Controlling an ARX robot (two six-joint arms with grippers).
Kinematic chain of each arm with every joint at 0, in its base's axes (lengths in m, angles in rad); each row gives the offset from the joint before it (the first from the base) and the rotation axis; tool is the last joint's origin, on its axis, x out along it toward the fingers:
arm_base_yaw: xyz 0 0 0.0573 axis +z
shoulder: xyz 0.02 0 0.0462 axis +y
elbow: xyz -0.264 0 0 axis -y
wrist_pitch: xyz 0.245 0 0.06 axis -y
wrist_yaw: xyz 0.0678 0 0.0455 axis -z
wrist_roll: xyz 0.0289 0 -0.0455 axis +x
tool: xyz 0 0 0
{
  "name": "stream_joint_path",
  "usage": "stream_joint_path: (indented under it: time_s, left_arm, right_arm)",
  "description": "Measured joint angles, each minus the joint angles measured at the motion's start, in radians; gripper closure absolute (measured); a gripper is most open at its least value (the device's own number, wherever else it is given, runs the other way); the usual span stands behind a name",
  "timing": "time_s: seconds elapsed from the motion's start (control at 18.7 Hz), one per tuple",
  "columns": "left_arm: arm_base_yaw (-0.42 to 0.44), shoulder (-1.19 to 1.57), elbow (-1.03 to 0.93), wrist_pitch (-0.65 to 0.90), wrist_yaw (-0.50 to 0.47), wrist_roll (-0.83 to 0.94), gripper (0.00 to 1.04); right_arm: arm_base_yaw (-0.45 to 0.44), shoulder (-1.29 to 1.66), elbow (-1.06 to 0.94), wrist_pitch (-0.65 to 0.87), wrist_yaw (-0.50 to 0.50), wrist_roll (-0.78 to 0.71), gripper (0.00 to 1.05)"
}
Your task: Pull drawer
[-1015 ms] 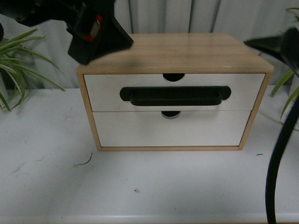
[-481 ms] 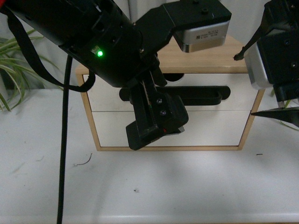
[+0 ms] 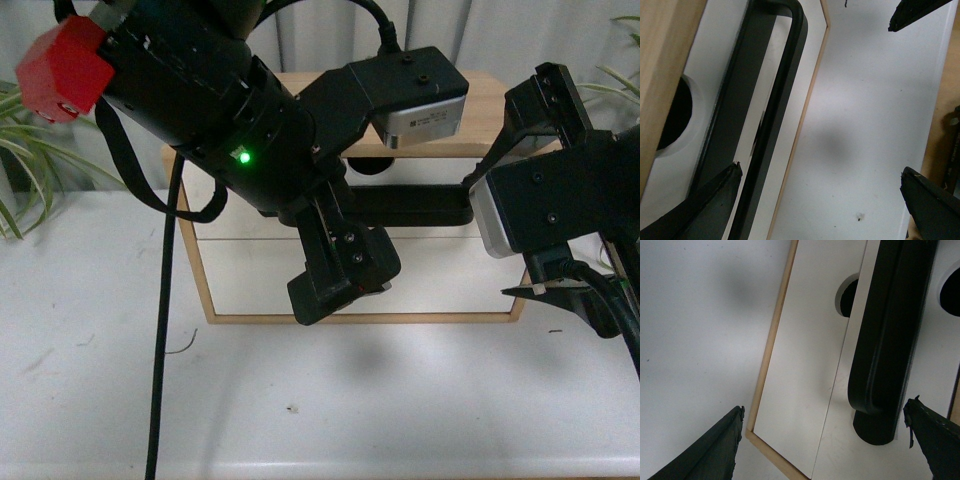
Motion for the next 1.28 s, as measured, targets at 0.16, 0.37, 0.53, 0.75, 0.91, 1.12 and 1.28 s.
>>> stream_joint_path:
  time_s: [0.16,0.37,0.53,0.75,0.91,1.12,1.28]
  left_arm:
    - [0.0,0.028,0.023,0.016,-0.014,0.0,0.07]
    - [0.011,0.047,0.047,0.003,-0.037,0.0,0.07]
    - [0.027,0.056,0.051,0.003,-0.037,0.0,0.07]
    - [0.028,0.059,0.038,0.026,-0.036,-0.002,0.07]
    - [0.028,0.068,0.002,0.062,-0.033,-0.005,0.07]
    - [0.028,0.09,-0.014,0.099,-0.03,-0.008,0.07]
    - [0.028,0.093,-0.016,0.104,-0.028,-0.011,0.07]
  right_arm:
    - [0.008,0.024,0.002,0.01,0.0,0.0,0.06]
    - [0.025,0.033,0.029,0.024,-0.016,0.008,0.06]
    - [0.027,0.052,0.042,0.027,-0.016,0.013,0.06]
    - [0.032,0.086,0.038,0.058,-0.016,0.024,0.06]
    - [0.032,0.098,0.024,0.08,-0.014,0.027,0.06]
    - [0.032,0.146,0.023,0.124,-0.021,0.037,0.06]
    - [0.038,0.167,0.022,0.142,-0.026,0.041,0.06]
